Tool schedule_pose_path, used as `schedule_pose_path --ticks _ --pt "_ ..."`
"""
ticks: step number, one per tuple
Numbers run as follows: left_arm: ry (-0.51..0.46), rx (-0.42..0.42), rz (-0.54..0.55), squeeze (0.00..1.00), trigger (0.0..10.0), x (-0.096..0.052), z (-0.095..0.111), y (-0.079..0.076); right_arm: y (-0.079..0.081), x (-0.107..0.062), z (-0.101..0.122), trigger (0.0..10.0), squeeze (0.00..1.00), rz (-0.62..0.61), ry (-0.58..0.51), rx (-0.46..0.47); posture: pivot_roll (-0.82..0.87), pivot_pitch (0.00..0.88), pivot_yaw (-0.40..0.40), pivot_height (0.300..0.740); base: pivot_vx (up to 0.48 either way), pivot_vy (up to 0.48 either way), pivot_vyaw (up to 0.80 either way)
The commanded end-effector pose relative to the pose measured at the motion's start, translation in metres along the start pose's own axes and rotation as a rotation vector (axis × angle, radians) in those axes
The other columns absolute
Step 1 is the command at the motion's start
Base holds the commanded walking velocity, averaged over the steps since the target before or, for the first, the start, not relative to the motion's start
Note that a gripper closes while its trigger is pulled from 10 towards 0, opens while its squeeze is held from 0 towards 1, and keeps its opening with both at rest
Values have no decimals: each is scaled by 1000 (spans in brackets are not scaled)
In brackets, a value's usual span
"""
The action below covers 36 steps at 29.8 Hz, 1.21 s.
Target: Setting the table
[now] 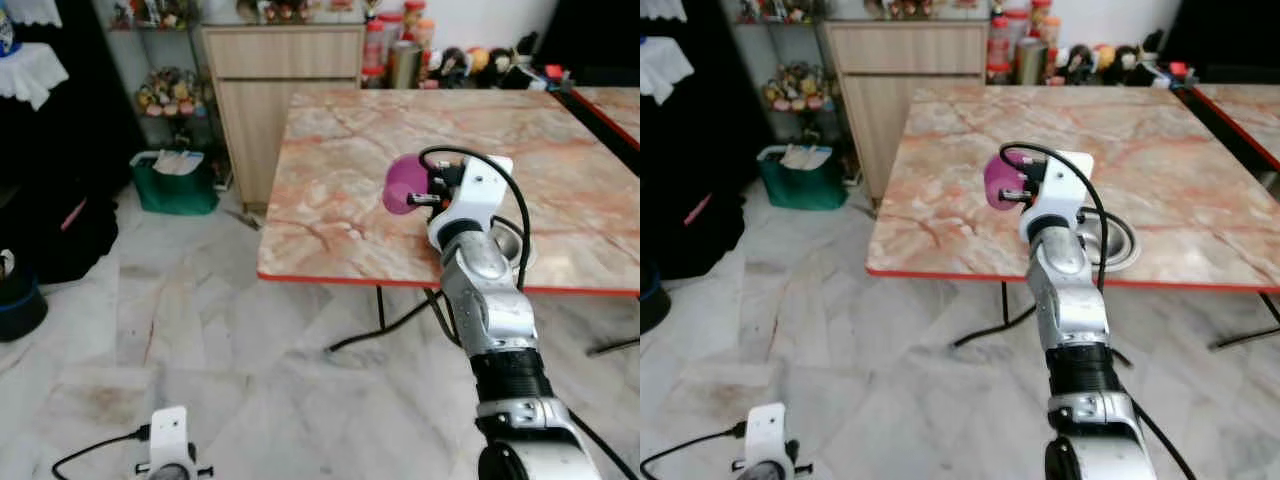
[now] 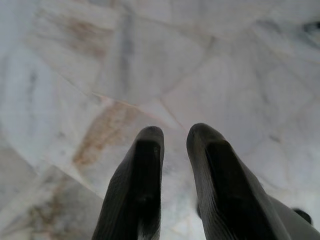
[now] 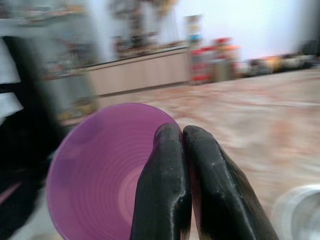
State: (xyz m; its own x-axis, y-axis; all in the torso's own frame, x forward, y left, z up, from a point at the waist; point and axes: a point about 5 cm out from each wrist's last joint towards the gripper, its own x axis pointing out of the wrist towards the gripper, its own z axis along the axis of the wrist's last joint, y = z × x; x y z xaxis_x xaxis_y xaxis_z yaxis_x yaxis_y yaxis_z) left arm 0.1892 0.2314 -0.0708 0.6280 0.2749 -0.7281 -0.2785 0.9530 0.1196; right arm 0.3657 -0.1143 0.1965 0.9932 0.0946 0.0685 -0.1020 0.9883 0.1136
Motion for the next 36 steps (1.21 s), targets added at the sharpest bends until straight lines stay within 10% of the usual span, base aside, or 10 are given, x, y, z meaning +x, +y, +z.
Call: schedule_pose_path --ticks 1,36 --pt "4 -6 -15 0 10000 -1 -2 -7 -12 0 6 10000 0 -35 -20 -7 35 7 14 740 326 0 0" --pt "15 -1 -23 0 10000 -1 -3 -9 -21 -8 -14 10000 0 -73 135 -30 33 16 9 740 251 0 0"
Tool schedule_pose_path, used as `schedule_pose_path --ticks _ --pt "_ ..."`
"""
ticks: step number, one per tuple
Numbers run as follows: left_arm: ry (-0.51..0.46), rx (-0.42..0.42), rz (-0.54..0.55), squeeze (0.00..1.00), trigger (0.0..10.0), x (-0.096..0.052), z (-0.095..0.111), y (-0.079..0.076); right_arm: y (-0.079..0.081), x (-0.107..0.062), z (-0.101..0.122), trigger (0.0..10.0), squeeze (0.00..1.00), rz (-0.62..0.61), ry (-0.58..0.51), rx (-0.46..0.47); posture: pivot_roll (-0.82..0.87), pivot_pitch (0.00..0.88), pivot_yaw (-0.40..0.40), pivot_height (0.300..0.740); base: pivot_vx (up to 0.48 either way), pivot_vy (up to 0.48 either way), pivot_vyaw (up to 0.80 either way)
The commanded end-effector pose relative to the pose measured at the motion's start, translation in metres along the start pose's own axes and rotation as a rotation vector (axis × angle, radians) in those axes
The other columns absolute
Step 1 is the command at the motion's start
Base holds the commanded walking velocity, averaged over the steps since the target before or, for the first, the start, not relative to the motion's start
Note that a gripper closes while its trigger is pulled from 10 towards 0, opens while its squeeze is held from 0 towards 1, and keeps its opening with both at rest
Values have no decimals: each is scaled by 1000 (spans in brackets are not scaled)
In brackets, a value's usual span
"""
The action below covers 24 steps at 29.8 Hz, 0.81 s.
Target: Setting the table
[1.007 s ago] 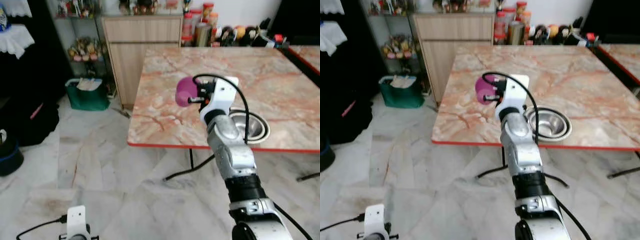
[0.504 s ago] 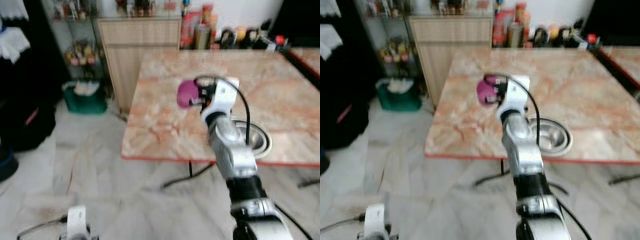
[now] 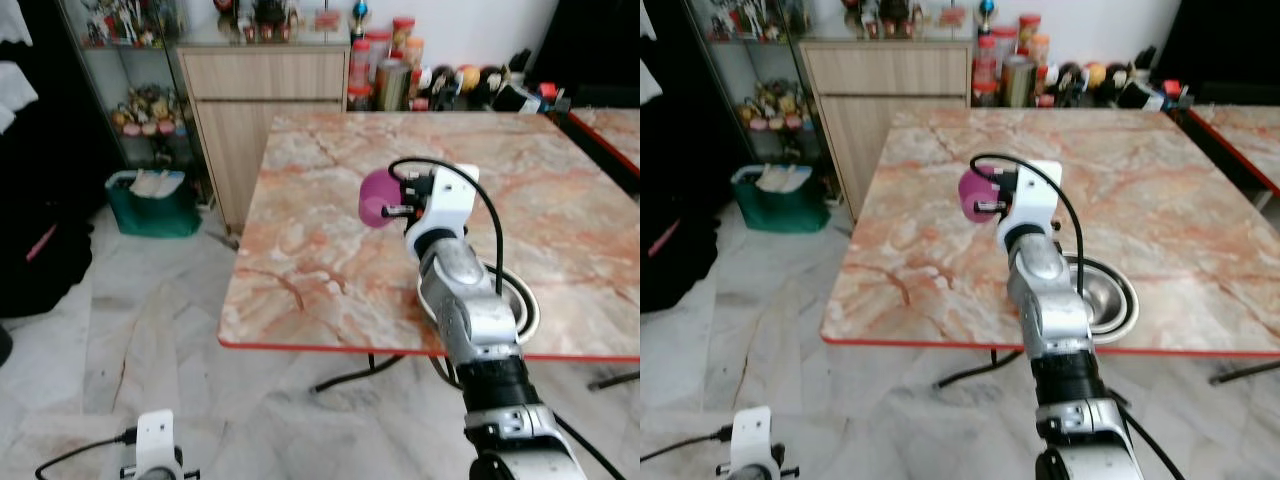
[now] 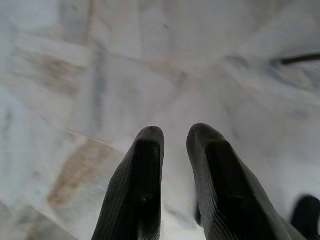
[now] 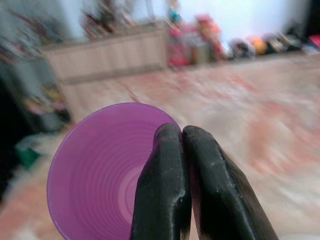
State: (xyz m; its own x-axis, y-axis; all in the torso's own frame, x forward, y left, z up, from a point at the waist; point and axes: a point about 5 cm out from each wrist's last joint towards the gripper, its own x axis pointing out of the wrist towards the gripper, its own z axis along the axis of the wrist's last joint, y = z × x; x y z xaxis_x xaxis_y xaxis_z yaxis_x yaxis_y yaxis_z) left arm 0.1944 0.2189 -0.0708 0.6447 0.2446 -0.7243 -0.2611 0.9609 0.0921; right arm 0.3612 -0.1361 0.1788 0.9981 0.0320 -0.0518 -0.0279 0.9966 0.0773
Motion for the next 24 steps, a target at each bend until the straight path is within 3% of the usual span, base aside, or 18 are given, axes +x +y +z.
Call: schedule_pose_path --ticks 1,4,6,12,17,24 --pt "26 3 10 0 10000 -1 -6 5 2 0 0 10000 0 3 21 6 33 16 9 740 0 0 0" --pt "28 3 8 0 10000 -1 -6 5 -1 0 -12 10000 0 -24 103 5 34 19 7 740 0 0 0" --pt "28 4 9 0 10000 -1 -5 4 -1 0 -17 10000 0 -18 138 54 35 21 6 740 0 0 0" --pt "30 5 7 0 10000 -1 -6 4 4 2 -16 10000 0 17 141 35 33 24 8 740 0 0 0" --pt "30 5 4 0 10000 -1 -5 3 -1 7 -32 10000 0 -2 231 94 32 27 6 740 0 0 0" --pt "30 4 7 0 10000 -1 -6 3 -1 15 -30 10000 0 11 233 110 33 29 2 740 0 0 0"
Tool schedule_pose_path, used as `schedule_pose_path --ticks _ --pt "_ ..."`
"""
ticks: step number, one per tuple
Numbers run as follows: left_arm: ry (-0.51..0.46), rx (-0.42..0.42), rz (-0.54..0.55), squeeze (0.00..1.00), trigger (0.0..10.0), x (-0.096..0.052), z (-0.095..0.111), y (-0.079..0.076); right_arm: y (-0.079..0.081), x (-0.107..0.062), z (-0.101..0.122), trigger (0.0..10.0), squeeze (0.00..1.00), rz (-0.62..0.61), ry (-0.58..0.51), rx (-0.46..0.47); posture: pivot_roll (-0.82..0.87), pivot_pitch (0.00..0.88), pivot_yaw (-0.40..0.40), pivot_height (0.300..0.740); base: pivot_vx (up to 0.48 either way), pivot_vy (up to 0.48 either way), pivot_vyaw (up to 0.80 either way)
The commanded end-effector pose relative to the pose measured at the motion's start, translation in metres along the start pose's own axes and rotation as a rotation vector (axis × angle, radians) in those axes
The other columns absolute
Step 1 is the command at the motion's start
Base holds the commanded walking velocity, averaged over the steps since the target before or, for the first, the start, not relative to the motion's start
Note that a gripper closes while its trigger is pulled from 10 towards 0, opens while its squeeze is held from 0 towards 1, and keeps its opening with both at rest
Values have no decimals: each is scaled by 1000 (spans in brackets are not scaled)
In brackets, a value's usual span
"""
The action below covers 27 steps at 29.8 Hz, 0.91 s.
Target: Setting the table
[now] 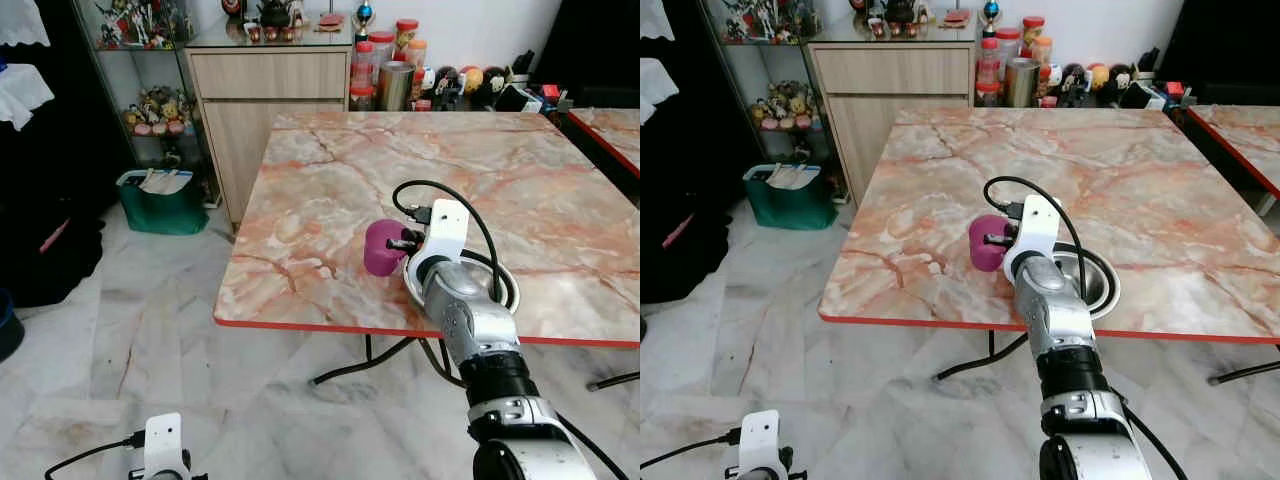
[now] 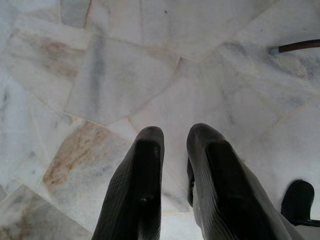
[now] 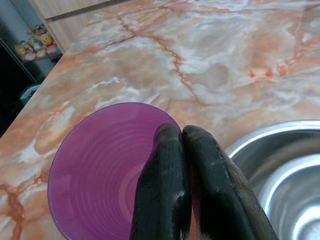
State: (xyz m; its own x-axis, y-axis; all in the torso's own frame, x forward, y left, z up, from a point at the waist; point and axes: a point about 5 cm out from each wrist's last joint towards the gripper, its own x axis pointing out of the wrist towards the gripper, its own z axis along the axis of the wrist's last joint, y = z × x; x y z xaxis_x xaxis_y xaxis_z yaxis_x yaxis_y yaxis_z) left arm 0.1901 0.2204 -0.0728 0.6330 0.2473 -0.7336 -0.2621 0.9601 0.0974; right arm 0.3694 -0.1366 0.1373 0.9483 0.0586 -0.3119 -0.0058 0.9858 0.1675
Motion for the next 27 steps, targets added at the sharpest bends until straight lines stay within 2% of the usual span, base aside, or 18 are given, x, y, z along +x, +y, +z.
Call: schedule_pose_path --ticks 1,6,14,19,27 --pt "16 1 2 0 10000 0 -2 1 4 2 11 10000 0 19 -34 14 33 29 2 740 0 0 0" --pt "16 1 3 0 10000 0 -2 1 7 4 13 10000 0 36 -34 18 38 30 0 740 0 0 0" --pt "18 7 2 0 10000 0 -3 1 12 8 14 10000 0 81 -11 108 37 30 1 740 0 0 0" --pt "20 12 1 0 10000 0 -3 2 18 11 16 10000 0 129 3 107 41 28 -1 740 0 0 0" --pt "30 10 -7 0 10000 -1 -5 1 14 14 3 10000 0 124 71 20 41 29 -2 740 0 0 0"
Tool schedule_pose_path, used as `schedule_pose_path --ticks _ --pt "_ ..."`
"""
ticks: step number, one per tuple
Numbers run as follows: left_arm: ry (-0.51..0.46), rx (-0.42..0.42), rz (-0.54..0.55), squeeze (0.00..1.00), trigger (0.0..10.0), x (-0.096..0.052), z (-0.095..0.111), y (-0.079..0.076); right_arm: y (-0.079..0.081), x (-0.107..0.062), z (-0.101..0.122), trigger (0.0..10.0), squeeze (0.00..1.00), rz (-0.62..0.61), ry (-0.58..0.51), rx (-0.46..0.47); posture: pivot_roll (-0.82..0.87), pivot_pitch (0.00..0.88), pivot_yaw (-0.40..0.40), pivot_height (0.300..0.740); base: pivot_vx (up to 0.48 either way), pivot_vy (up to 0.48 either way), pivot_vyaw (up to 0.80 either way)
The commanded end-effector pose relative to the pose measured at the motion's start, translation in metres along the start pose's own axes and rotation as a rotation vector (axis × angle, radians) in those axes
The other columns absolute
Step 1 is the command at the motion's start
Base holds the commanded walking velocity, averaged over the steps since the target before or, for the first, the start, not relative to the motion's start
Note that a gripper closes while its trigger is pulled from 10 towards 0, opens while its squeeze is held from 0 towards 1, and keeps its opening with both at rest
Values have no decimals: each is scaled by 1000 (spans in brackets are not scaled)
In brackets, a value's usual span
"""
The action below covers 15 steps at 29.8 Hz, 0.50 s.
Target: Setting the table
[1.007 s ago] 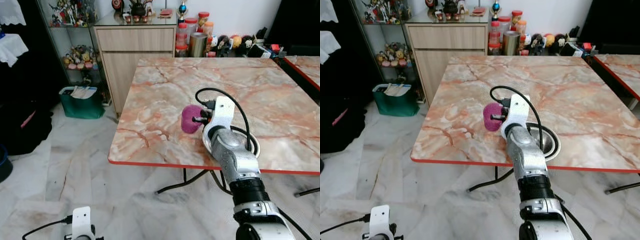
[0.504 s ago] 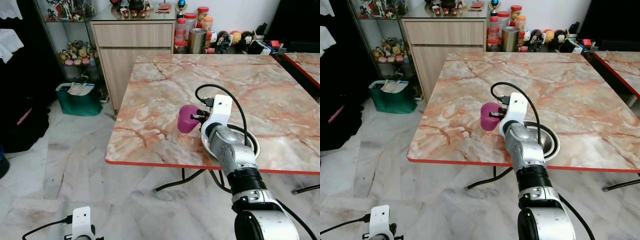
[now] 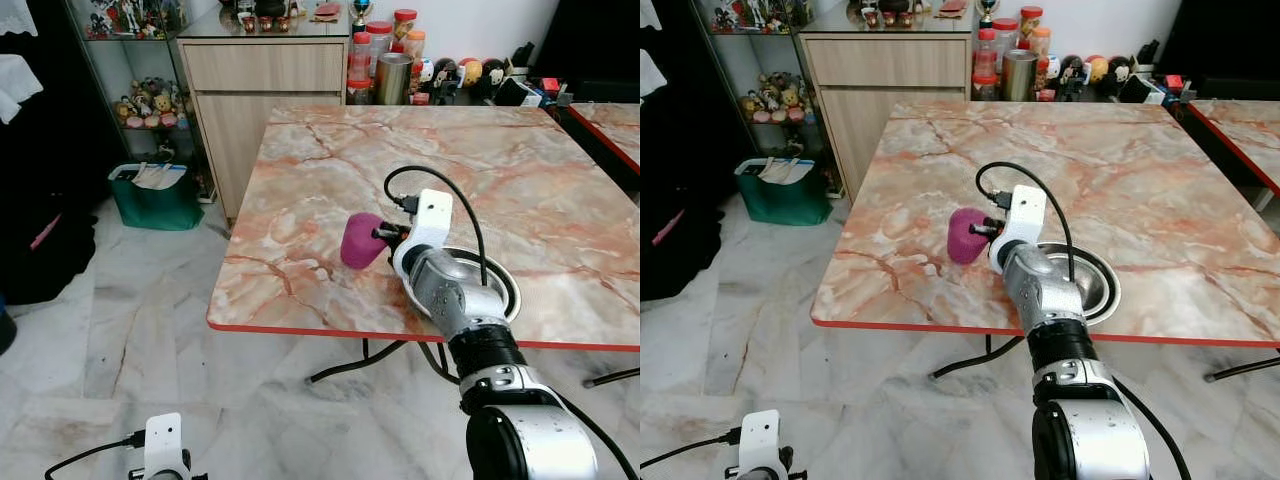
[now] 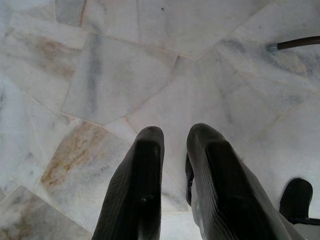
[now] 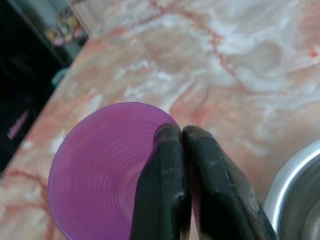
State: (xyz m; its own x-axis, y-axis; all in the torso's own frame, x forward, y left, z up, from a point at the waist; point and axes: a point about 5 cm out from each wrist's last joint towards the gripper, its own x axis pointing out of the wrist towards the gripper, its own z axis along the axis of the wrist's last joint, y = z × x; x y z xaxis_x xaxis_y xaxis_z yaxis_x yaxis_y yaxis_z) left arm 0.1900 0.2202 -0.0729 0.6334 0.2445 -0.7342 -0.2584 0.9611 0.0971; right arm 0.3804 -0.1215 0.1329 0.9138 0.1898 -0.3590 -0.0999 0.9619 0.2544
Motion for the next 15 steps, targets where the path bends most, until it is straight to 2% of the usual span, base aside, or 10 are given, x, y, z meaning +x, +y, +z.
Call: schedule_pose_path --ticks 1,6,15 --pt "30 6 -6 0 10000 -1 -5 1 0 1 5 10000 0 0 -2 -43 41 31 -4 740 0 0 0" --pt "37 3 -8 0 10000 -1 -7 0 -2 2 6 10000 0 -2 0 -79 40 31 -6 740 0 0 0" --pt "43 -1 -14 0 10000 -1 -8 -1 -2 2 6 10000 0 -14 2 -75 40 31 -8 740 0 0 0"
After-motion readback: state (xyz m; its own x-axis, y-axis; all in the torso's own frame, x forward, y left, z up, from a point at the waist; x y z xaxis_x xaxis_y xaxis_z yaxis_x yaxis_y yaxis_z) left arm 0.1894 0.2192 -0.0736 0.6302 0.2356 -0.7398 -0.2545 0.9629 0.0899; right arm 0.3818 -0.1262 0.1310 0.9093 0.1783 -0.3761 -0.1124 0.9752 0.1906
